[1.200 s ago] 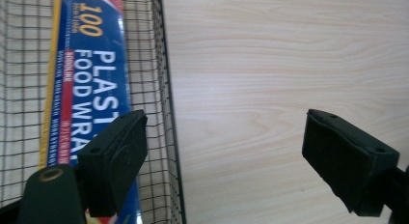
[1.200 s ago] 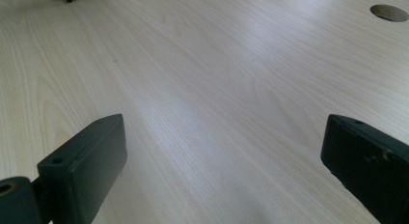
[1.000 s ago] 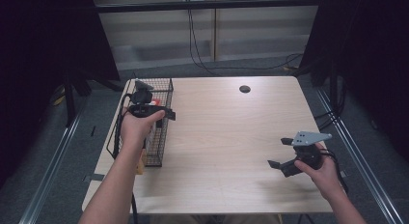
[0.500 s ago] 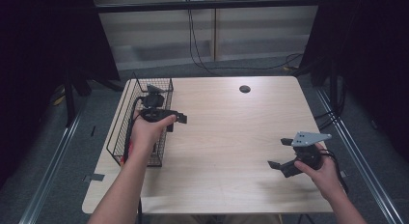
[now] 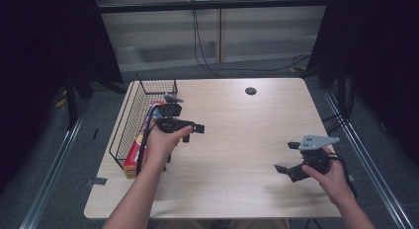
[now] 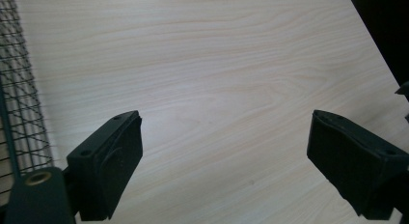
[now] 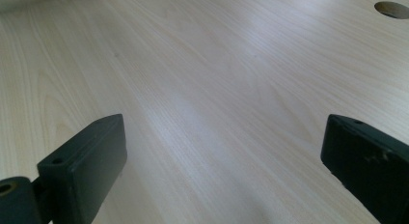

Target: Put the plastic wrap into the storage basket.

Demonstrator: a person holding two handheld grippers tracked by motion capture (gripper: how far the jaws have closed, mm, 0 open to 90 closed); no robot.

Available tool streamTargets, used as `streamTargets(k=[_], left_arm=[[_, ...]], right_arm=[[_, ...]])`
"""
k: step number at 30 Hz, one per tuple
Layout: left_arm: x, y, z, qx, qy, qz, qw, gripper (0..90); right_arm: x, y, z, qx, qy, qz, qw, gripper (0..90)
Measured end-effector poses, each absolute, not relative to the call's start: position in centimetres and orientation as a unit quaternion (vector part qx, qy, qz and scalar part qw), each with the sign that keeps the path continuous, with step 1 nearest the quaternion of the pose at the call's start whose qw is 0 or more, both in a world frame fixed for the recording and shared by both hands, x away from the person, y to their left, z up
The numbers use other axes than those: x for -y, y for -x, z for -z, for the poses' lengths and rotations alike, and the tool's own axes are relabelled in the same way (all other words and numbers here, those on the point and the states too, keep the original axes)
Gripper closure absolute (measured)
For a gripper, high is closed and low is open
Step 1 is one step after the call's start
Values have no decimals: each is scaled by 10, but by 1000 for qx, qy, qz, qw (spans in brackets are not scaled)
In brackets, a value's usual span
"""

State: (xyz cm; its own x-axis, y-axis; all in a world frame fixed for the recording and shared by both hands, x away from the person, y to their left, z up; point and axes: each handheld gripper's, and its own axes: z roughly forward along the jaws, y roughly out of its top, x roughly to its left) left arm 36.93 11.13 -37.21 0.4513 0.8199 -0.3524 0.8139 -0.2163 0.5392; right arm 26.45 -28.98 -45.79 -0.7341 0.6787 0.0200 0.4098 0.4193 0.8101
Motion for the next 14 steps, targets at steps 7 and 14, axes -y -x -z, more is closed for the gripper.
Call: streamTargets(k=[7,14], left_arm=[[-103,-364,386,-500,-789,-2,356,88],[-93,-356,403,-468,-804,-4,368,66]], right_arm=[[292,-263,459,-827,-332,-425,159,19],[294,-264,461,-827,-335,-424,156,17]])
